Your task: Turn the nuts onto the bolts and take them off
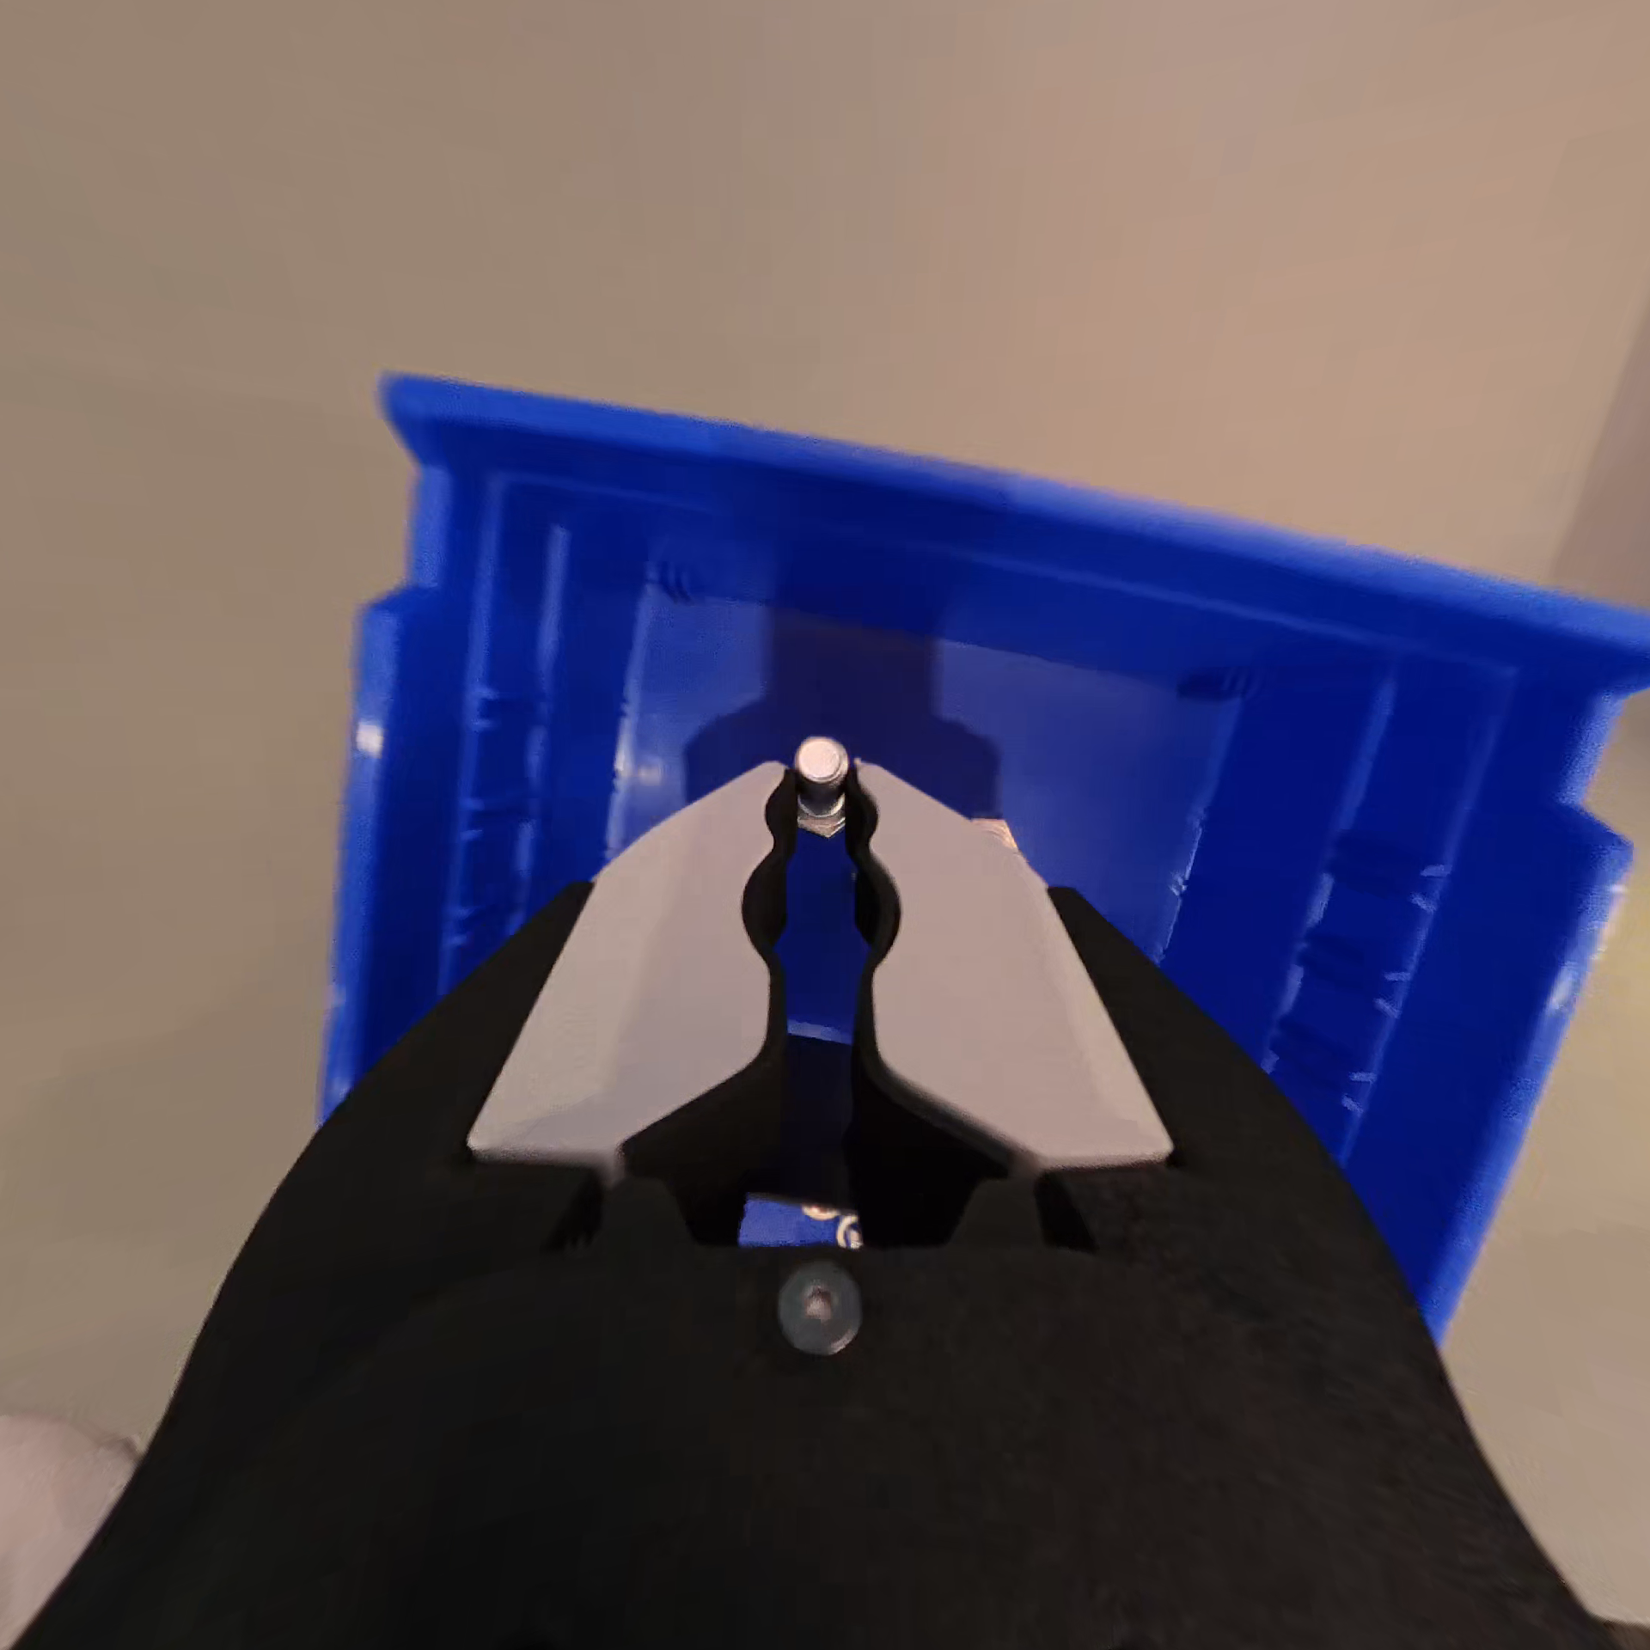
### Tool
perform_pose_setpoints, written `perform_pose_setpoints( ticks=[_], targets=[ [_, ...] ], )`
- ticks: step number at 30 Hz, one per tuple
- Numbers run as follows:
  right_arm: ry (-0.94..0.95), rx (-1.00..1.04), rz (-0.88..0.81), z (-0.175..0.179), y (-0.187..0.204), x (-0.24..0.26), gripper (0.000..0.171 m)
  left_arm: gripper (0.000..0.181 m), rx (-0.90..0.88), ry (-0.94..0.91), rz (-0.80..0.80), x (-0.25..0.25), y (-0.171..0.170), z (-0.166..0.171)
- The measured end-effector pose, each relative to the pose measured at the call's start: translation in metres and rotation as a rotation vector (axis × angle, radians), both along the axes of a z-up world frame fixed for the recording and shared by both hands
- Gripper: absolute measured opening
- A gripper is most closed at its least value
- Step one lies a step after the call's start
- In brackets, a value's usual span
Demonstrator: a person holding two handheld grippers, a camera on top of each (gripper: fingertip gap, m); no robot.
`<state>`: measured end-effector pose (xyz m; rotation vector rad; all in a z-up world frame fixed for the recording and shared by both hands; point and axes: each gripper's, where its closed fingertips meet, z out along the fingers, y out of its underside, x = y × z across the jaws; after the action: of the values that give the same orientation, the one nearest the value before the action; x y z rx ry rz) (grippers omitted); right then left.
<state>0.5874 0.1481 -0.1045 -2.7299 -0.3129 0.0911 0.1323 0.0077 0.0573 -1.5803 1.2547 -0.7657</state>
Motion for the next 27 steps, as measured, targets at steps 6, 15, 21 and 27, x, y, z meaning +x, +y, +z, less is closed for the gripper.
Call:
perform_pose_setpoints(
  ticks=[6,15,21,27],
  targets=[
    [-0.058,-0.097,0.0,-0.029,0.001,0.011,0.01,0.035,-0.026,0.028,0.008,0.004,0.008,-0.012],
    [-0.084,-0.152,0.0,-0.049,0.003,0.011,0.01,0.034,-0.038,0.038,0.021,0.004,0.013,-0.017],
    [-0.05,-0.129,-0.019,-0.049,0.002,0.013,0.01,0.034,-0.039,0.038,0.022,0.004,0.014,-0.018],
    [-0.053,-0.142,-0.009,-0.048,-0.001,0.012,0.01,0.034,-0.036,0.043,0.019,0.005,0.013,-0.018]
  ],
)
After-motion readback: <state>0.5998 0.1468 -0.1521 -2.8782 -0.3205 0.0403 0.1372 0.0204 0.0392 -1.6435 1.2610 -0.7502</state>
